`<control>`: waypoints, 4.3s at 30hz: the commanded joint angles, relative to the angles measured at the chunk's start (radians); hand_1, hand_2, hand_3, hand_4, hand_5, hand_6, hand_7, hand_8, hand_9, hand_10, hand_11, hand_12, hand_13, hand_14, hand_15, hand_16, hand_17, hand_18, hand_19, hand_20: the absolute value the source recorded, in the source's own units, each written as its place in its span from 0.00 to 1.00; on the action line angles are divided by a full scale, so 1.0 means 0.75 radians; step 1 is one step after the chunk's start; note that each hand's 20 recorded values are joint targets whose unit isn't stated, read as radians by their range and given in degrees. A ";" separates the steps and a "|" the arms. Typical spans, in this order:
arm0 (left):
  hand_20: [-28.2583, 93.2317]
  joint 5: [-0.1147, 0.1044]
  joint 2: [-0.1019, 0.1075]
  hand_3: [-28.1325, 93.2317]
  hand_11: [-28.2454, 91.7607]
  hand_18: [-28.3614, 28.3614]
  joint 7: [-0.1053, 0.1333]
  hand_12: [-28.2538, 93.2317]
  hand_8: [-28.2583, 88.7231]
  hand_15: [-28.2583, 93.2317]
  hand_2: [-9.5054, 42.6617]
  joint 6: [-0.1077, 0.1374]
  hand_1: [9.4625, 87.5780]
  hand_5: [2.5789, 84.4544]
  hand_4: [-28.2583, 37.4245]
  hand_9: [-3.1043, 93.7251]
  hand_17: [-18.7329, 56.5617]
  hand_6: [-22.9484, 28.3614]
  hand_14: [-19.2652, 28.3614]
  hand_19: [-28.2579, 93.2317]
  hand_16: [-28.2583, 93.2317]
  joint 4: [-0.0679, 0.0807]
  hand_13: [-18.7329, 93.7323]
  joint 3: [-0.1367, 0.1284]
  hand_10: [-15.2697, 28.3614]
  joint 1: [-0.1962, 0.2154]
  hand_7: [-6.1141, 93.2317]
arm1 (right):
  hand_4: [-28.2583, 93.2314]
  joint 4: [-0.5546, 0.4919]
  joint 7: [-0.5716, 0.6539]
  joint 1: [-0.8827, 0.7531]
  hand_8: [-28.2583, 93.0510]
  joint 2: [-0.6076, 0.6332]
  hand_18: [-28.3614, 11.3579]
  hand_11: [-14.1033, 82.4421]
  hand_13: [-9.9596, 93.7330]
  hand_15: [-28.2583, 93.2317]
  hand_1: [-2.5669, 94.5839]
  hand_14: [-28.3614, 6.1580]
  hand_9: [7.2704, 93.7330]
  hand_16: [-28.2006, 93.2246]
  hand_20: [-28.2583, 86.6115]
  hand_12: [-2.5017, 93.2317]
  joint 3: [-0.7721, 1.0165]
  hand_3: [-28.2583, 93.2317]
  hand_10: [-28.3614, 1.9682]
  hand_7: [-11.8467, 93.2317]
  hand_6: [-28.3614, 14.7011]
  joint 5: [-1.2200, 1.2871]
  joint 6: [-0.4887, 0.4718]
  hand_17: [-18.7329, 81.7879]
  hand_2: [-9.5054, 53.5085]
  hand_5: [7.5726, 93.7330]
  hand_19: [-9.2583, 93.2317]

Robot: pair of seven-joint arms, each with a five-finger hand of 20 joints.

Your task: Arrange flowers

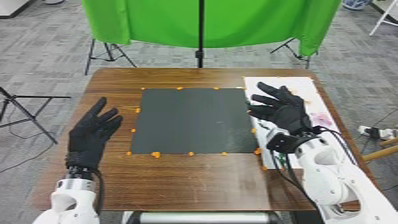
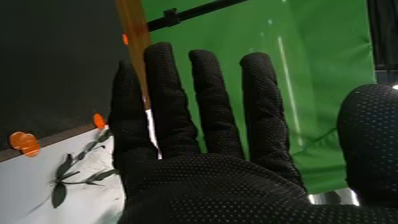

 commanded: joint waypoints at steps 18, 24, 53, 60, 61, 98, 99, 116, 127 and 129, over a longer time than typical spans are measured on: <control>0.22 -0.003 -0.001 0.91 0.42 1.00 -0.001 0.31 0.17 0.69 0.29 0.021 0.18 0.40 0.03 0.38 0.13 0.59 0.97 0.68 0.14 -0.013 0.35 -0.016 0.80 0.020 0.13 | 0.00 -0.106 0.017 -0.030 0.12 0.078 0.04 0.28 0.49 0.55 0.15 0.26 0.51 0.33 0.37 0.17 0.011 0.89 0.45 0.27 0.69 -0.110 0.177 0.31 0.33 0.45 0.62; 0.22 -0.007 0.008 0.91 0.42 1.00 0.008 0.31 0.17 0.69 0.29 0.027 0.18 0.40 0.03 0.38 0.13 0.59 0.97 0.68 0.14 -0.016 0.35 -0.020 0.80 0.020 0.13 | 0.00 -0.222 0.138 -0.133 0.12 0.141 0.05 0.31 0.51 0.58 0.17 0.27 0.53 0.33 0.38 0.17 0.109 0.90 0.41 0.28 0.65 -0.317 0.263 0.32 0.29 0.46 0.66; 0.22 -0.035 0.046 0.91 0.43 1.00 0.074 0.32 0.17 0.69 0.29 0.067 0.18 0.41 0.03 0.38 0.13 0.59 0.97 0.68 0.14 -0.034 0.35 -0.027 0.80 0.046 0.13 | 0.04 -0.296 1.443 -0.073 0.11 0.333 0.17 0.69 0.74 0.82 0.35 0.45 0.68 0.35 0.22 0.24 -0.364 0.83 0.37 0.38 0.53 -2.056 -0.176 0.58 0.06 0.63 0.99; 0.22 -0.034 0.044 0.91 0.43 1.00 0.068 0.32 0.17 0.69 0.29 0.068 0.18 0.41 0.03 0.38 0.13 0.59 0.97 0.68 0.14 -0.034 0.35 -0.029 0.80 0.049 0.14 | 0.04 -0.215 1.457 0.055 0.11 0.330 0.17 0.69 0.75 0.81 0.36 0.45 0.69 0.35 0.22 0.24 -0.524 0.82 0.37 0.39 0.53 -2.121 -0.229 0.59 0.05 0.64 1.00; 0.22 -0.039 0.050 0.91 0.43 1.00 0.071 0.32 0.17 0.69 0.29 0.070 0.18 0.41 0.03 0.38 0.13 0.59 0.97 0.68 0.14 -0.032 0.35 -0.025 0.80 0.045 0.14 | 0.04 -0.206 1.456 0.066 0.11 0.324 0.17 0.69 0.75 0.81 0.36 0.46 0.69 0.35 0.22 0.24 -0.540 0.82 0.37 0.39 0.52 -2.126 -0.227 0.59 0.04 0.64 1.00; 0.22 -0.062 0.081 0.91 0.43 1.00 0.118 0.32 0.17 0.70 0.29 0.092 0.18 0.41 0.03 0.38 0.13 0.60 0.97 0.69 0.14 -0.049 0.35 -0.058 0.81 0.089 0.14 | 0.00 -0.249 1.281 0.376 0.33 0.287 0.18 0.63 0.91 0.82 0.60 0.60 0.95 0.42 0.53 0.30 -0.750 0.84 0.55 0.41 0.54 -2.280 0.065 0.69 0.00 0.92 1.00; 0.22 -0.061 0.085 0.91 0.43 1.00 0.120 0.32 0.17 0.70 0.29 0.099 0.18 0.41 0.03 0.38 0.13 0.60 0.97 0.69 0.14 -0.057 0.35 -0.065 0.80 0.098 0.14 | 0.00 -0.249 1.253 0.425 0.33 0.259 0.18 0.63 0.91 0.82 0.60 0.60 0.95 0.43 0.53 0.30 -0.779 0.84 0.55 0.41 0.53 -2.271 0.043 0.69 0.00 0.92 1.00; 0.22 -0.040 0.122 0.91 0.43 1.00 0.048 0.32 0.17 0.70 0.29 0.121 0.18 0.41 0.03 0.38 0.13 0.60 0.97 0.69 0.14 -0.082 0.35 -0.090 0.80 0.017 0.14 | 0.01 0.283 0.906 1.038 0.35 -0.357 0.17 0.64 0.91 0.82 0.60 0.59 0.95 0.42 0.56 0.29 -1.302 0.83 0.55 0.39 0.54 -2.061 -0.169 0.69 0.00 0.93 1.00; 0.22 -0.054 0.182 0.91 0.43 1.00 0.049 0.32 0.17 0.70 0.29 0.115 0.18 0.41 0.03 0.38 0.13 0.60 0.97 0.69 0.14 -0.054 0.35 -0.018 0.80 -0.091 0.14 | 0.04 0.503 1.048 1.128 0.34 -0.472 0.16 0.68 0.92 0.84 0.59 0.60 0.96 0.43 0.59 0.28 -1.407 0.82 0.57 0.39 0.55 -1.824 -0.335 0.70 0.00 0.94 1.00; 0.22 -0.025 0.157 0.91 0.43 1.00 -0.014 0.32 0.17 0.70 0.29 0.078 0.18 0.41 0.03 0.38 0.13 0.60 0.97 0.69 0.14 -0.030 0.35 -0.009 0.80 -0.143 0.14 | 0.04 0.515 1.092 1.114 0.34 -0.475 0.15 0.70 0.92 0.86 0.58 0.61 0.95 0.43 0.62 0.29 -1.405 0.82 0.58 0.39 0.55 -1.793 -0.372 0.71 0.00 0.94 1.00</control>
